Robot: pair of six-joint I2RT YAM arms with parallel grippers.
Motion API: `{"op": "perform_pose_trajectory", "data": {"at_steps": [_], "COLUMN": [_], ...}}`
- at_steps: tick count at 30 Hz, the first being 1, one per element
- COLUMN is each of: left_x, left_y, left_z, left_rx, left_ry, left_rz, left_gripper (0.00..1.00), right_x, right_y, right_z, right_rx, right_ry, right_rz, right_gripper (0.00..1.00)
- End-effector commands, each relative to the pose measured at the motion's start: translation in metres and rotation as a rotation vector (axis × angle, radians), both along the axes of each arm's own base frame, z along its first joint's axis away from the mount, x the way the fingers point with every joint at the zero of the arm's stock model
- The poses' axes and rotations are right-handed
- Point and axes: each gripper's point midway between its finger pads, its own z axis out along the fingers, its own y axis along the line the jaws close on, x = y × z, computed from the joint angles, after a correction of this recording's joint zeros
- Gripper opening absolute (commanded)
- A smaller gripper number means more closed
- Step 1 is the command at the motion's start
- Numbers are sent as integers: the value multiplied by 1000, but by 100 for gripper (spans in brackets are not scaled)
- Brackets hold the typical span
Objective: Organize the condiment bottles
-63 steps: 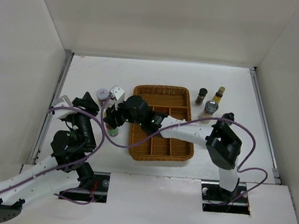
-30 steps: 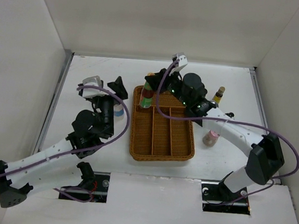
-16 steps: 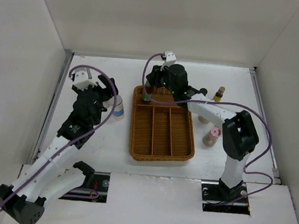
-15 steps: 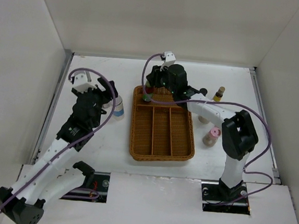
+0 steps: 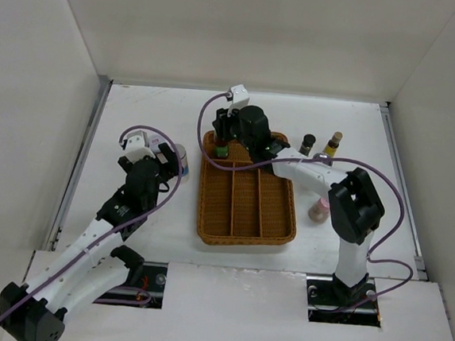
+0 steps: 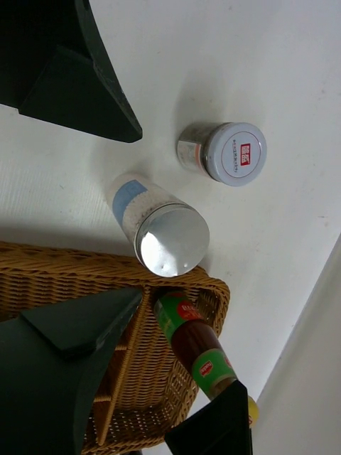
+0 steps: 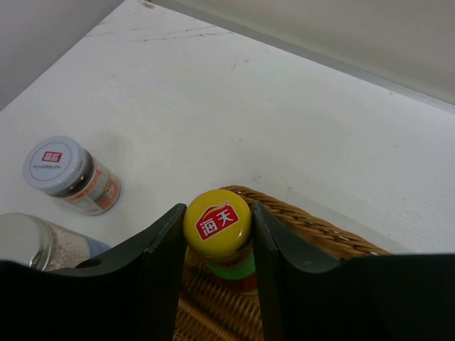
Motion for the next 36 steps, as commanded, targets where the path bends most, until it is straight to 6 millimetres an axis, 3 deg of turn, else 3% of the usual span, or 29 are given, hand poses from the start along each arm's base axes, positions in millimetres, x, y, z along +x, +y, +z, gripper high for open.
{"op": "perform_pose_trajectory", "data": {"at_steps": [1,5,11,16,19,23,28,31,36], "left_x": [7,7,9,14,16,19,26,31,35], "left_y": [-9,-14,-15,-15,-15,-13,-16,-20,-21], "left_z": [15,13,9,1,-3,-11,-14,-15,-15], "left_rx": [-43,-40,-29,-9,1,19,37,61,68], "left_ry": [-56,-60,-48,-25,-13,5,26,42,37], "left_rz": [-16,-25,-24,-18,-14,-1,-8,-13,-6], "left_gripper": [84,84,85,85,85,86,87,87,87], "right_x": [8,8,7,2,-1,-4,-9,-13,-16], "right_y": [7,7,6,6,5,3,0,-1,-2], "right_z": [77,86,58,35,32,37,58,71,76], "right_rx": [144,147,122,138,161,183,219,237,244], "right_ry": [-194,-205,-161,-117,-103,-109,-132,-145,-149], "right_rz": [-24,-26,-27,-30,-36,-37,-29,-18,-13], "right_gripper": [24,24,25,35,44,65,81,85,85]}}
